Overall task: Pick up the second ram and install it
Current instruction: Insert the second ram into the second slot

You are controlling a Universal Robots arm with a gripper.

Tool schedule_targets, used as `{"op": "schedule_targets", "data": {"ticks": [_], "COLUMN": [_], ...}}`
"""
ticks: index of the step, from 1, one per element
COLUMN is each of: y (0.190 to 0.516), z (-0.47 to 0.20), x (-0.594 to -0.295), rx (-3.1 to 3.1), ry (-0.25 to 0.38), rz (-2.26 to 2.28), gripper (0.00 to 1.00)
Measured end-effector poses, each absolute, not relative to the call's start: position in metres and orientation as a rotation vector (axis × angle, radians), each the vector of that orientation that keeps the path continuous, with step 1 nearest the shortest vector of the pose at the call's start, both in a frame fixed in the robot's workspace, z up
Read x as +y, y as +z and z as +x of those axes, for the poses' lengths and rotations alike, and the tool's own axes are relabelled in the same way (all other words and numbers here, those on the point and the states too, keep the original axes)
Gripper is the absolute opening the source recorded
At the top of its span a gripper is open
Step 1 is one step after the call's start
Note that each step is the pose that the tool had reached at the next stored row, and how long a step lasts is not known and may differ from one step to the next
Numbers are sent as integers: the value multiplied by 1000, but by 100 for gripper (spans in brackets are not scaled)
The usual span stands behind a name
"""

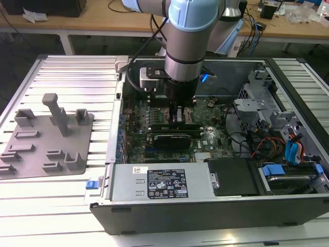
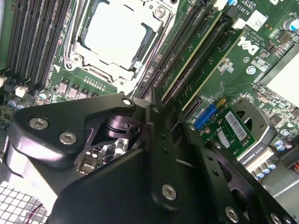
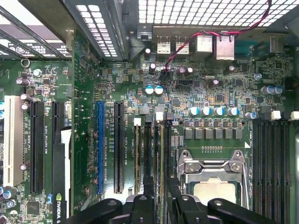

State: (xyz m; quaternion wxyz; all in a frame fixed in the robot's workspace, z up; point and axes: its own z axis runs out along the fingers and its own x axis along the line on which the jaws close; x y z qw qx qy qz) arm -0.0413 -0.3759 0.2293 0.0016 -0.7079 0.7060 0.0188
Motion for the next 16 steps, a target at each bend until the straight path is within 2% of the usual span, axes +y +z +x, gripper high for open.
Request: {"op": "schedule_targets", "data": {"ticks": [13, 14, 16], "y": [247, 247, 247], "z": [-41, -41, -41], "x": [-376, -376, -376], "rx": [2216, 2216, 2216], "ry": [59, 59, 59], "rz": [-2222, -2222, -2222], "gripper": [23, 22, 8]}}
